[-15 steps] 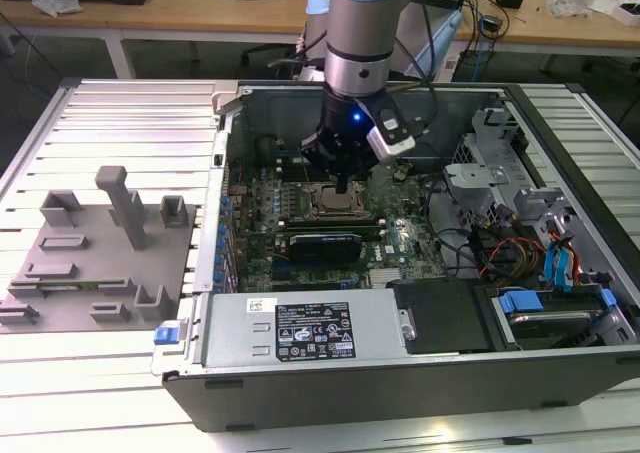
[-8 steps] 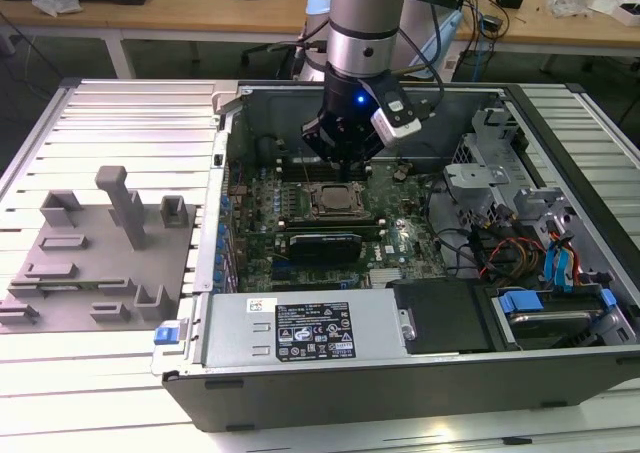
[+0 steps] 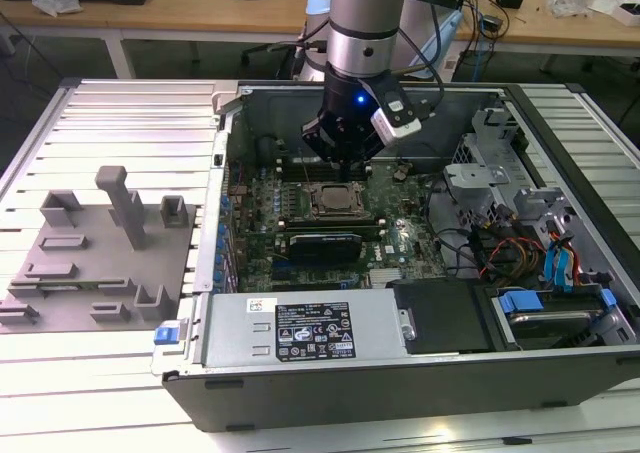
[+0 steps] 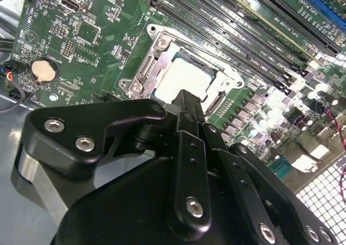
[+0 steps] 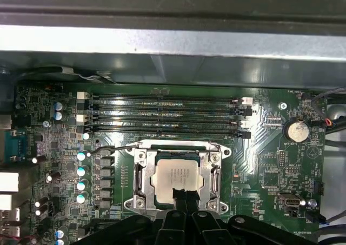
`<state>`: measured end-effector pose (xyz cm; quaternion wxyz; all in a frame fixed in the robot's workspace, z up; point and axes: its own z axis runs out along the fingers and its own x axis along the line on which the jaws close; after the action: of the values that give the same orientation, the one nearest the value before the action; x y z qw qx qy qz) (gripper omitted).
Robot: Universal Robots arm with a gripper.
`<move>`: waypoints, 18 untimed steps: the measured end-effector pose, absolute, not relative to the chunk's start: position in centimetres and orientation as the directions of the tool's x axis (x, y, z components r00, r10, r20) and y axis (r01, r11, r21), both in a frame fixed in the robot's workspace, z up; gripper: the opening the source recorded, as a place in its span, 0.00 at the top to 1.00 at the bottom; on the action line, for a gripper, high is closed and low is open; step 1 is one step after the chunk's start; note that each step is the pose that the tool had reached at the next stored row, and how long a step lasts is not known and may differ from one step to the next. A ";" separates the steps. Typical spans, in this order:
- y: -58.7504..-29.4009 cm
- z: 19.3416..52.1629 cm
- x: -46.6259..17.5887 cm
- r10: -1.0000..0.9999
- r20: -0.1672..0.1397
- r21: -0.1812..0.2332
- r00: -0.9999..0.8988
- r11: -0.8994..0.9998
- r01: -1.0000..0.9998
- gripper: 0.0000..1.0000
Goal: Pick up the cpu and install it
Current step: 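Install the first cpu locking lever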
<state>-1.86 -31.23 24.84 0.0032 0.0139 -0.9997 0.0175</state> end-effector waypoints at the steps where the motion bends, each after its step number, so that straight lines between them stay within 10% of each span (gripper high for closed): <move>1: -31.2 24.9 -1.9 -0.028 0.007 -0.035 -1.000 0.999 -0.028 0.89; 18: -31.2 25.7 -1.9 -0.028 0.007 -0.035 -1.000 0.999 -0.028 0.89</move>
<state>-1.86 -31.23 25.75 0.0032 0.0139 -0.9997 0.0175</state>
